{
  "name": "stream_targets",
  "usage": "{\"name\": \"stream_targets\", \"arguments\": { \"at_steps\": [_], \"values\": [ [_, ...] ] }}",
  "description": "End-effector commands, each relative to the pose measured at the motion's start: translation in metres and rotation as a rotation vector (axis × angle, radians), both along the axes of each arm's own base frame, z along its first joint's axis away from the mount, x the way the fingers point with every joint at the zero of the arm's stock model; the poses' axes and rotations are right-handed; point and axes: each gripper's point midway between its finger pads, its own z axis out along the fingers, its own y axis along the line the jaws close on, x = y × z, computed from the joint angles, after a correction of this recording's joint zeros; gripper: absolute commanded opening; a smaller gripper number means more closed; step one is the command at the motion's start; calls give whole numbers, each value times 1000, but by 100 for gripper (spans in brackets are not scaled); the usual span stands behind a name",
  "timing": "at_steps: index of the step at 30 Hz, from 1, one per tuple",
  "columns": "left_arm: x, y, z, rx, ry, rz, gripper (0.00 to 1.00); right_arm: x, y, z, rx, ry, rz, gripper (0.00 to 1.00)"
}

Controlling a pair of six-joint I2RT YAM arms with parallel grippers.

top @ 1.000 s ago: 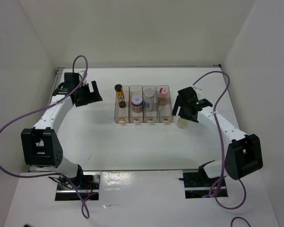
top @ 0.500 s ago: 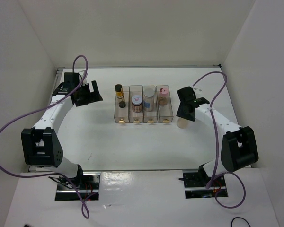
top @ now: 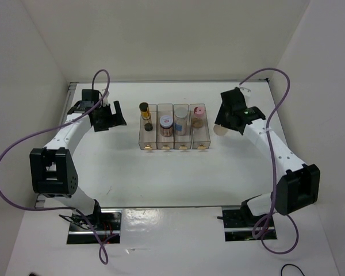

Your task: Organize the condiment bottles

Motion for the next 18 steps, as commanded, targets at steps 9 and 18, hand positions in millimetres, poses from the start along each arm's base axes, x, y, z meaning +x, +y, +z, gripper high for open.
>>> {"name": "stream_targets", "arguments": {
  "at_steps": [9, 18],
  "values": [
    [6, 0, -12, 9, 23, 32, 100, 32, 49, 46, 67, -140, 158, 8],
    [6, 0, -12, 9, 23, 32, 100, 47, 76, 16, 81, -101, 211, 8]
  ]
}}
